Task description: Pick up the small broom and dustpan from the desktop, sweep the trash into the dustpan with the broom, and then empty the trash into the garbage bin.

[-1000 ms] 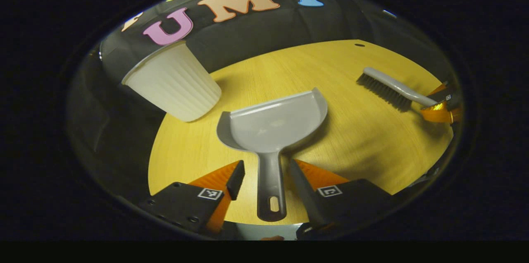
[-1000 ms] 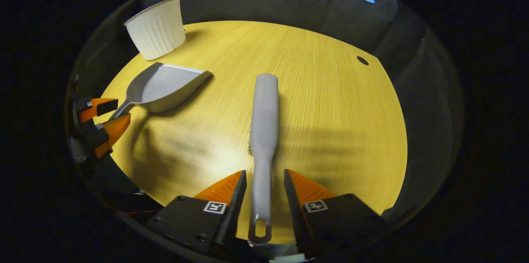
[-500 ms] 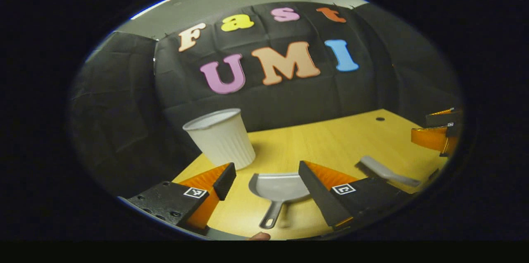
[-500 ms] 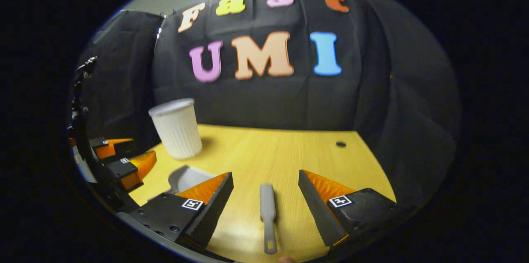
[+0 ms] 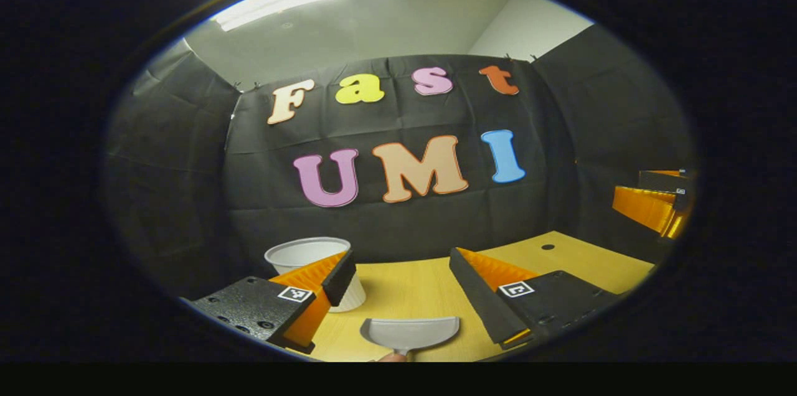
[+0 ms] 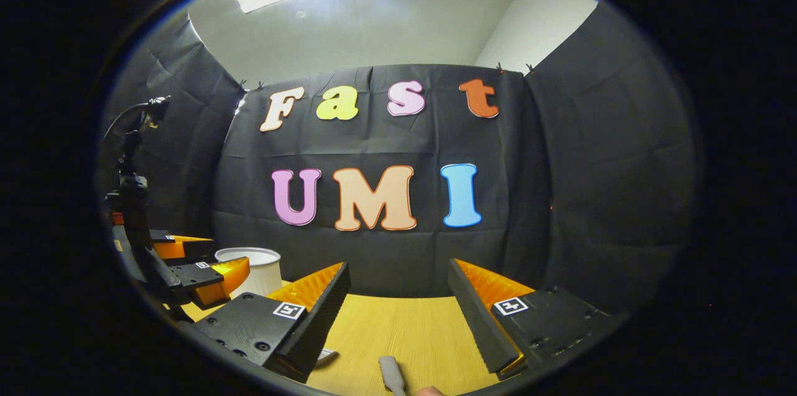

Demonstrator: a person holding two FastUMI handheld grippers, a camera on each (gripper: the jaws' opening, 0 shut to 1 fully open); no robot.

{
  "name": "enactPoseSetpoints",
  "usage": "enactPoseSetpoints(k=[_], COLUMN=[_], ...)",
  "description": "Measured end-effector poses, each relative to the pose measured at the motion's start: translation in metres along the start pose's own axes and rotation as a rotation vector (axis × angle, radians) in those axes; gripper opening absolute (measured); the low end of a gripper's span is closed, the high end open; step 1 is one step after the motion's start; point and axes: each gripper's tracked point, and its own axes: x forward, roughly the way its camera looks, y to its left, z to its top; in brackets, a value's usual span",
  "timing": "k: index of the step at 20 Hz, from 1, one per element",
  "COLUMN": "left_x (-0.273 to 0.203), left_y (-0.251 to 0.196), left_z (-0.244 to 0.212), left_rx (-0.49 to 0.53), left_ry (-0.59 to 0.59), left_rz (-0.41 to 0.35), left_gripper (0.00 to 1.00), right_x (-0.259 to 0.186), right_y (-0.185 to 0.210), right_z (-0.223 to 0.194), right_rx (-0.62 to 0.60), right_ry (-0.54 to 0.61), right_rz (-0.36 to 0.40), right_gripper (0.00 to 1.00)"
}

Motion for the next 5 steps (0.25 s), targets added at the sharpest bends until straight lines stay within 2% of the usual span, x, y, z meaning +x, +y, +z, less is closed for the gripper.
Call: enactPoseSetpoints(k=[5], left_x=[-0.001], left_y=[0.001], left_z=[0.017], left_rx=[0.014], left_ry=[-0.051], left_rz=[-0.048], left_gripper=[0.92], right_x=[0.006], right_y=[0.014], right_z=[0.005], right_rx=[-0.012], right_ry=[-0.016], right_rz=[-0.027], right_gripper=[0.93])
